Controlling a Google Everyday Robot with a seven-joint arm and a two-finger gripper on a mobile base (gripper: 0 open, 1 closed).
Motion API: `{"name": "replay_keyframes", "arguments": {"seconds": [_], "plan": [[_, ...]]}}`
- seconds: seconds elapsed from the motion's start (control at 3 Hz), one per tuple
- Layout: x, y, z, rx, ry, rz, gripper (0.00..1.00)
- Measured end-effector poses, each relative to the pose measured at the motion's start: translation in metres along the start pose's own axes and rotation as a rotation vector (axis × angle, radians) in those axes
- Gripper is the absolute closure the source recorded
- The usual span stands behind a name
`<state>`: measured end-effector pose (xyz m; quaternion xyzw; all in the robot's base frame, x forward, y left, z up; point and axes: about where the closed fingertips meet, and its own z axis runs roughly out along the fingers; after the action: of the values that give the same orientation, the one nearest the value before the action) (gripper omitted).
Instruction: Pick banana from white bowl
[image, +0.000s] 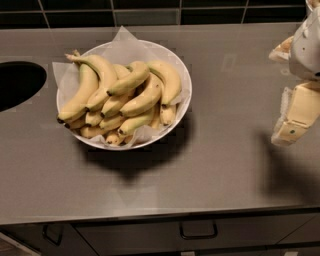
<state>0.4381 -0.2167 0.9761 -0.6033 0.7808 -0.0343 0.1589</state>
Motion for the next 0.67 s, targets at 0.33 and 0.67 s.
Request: {"name": "replay_keyframes", "arguments": {"seconds": [0.33, 0.67], "plan": [[0.0, 0.0, 0.0, 0.0, 0.0, 0.0, 0.0], [-0.0071, -0.0014, 0.0036, -0.005, -0.019, -0.009, 0.0]]}}
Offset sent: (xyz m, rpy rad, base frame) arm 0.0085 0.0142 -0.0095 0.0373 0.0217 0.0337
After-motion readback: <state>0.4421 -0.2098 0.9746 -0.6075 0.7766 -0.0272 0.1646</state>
